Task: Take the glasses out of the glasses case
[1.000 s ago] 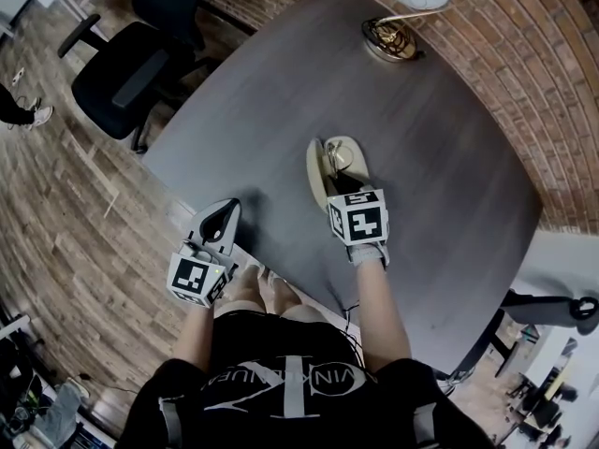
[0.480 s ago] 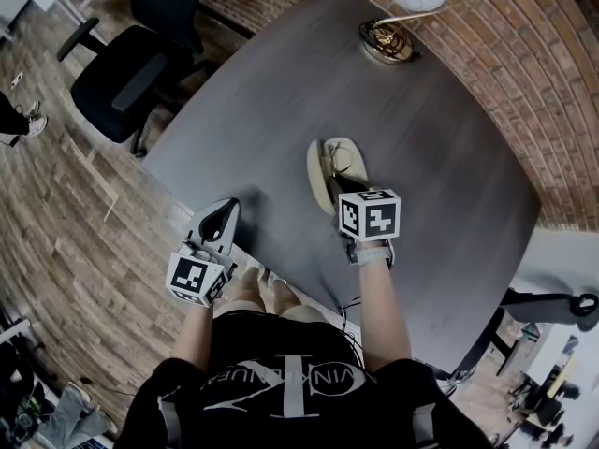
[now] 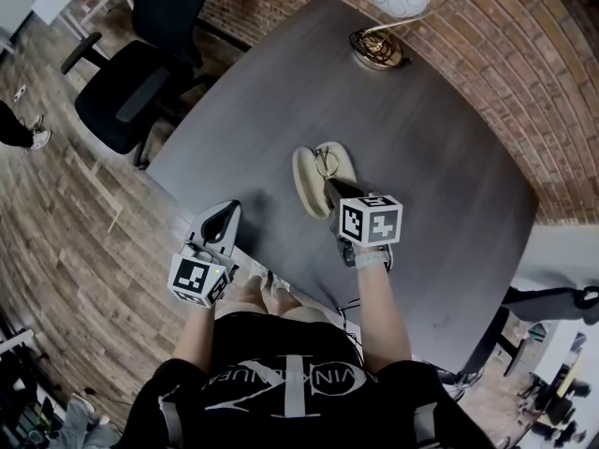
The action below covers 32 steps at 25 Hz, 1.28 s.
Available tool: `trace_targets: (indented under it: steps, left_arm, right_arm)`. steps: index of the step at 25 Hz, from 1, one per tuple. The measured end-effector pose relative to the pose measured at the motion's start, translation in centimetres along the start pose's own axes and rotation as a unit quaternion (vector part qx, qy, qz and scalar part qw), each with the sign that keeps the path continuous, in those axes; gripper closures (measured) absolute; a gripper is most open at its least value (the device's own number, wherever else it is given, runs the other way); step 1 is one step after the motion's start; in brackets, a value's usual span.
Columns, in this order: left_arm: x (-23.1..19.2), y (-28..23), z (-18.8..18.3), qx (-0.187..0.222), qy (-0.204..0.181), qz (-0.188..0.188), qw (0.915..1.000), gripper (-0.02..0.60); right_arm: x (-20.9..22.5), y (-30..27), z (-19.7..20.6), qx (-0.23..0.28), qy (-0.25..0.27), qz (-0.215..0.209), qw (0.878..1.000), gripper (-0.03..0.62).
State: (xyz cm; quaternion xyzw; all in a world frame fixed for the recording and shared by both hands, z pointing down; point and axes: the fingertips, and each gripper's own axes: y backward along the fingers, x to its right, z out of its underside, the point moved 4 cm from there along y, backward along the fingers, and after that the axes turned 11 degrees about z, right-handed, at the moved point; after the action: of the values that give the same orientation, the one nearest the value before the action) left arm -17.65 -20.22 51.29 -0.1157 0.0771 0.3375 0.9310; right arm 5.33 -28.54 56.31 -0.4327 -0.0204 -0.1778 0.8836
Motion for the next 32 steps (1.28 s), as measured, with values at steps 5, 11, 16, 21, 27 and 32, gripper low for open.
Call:
trace_targets:
  steps: [5,11,16,21,27,32]
  left_arm:
    - [0.0,0.5,-1.0,0.004,-0.012,-0.002,0.9999,0.566]
    - [-0.2,0.6,-2.3,0.013,-0.021,-0.001,0.9997,0.566]
    - [-0.3,0.7,-3.3,0.019,-0.017,-0.002,0.9997,0.566]
    - [0.1,0.6,-4.4,0.024,-0.028,0.004,0.9993,0.566]
    - [0.8,0.7,-5.6,0.032,-0.041,0.013,0.9986,0.566]
    - [1.0,1.1,-6.2,0.038,-0.050,0.017,0.9979,0.566]
  right_arm:
    - [-0.4,1.1,-0.5,0.018,-0.016,-0.013,1.000,0.559]
    - [-1.0,2.8,-1.4,0.046,-0.024,-0.030,0.998,0.559]
    - [-1.4,4.7,-2.2,0.081,-0.026,-0.040,0.996,0.559]
    - [-1.1,7.2,-2.9,0.121,-0.032,-0.050,0.991,0.559]
    - [-0.7,10.2,-3.4,0.172,-0.040,-0.055,0.983,0.559]
    - [-0.6,12.6,-3.6,0.209,-0.035,-0.048,0.976,0.559]
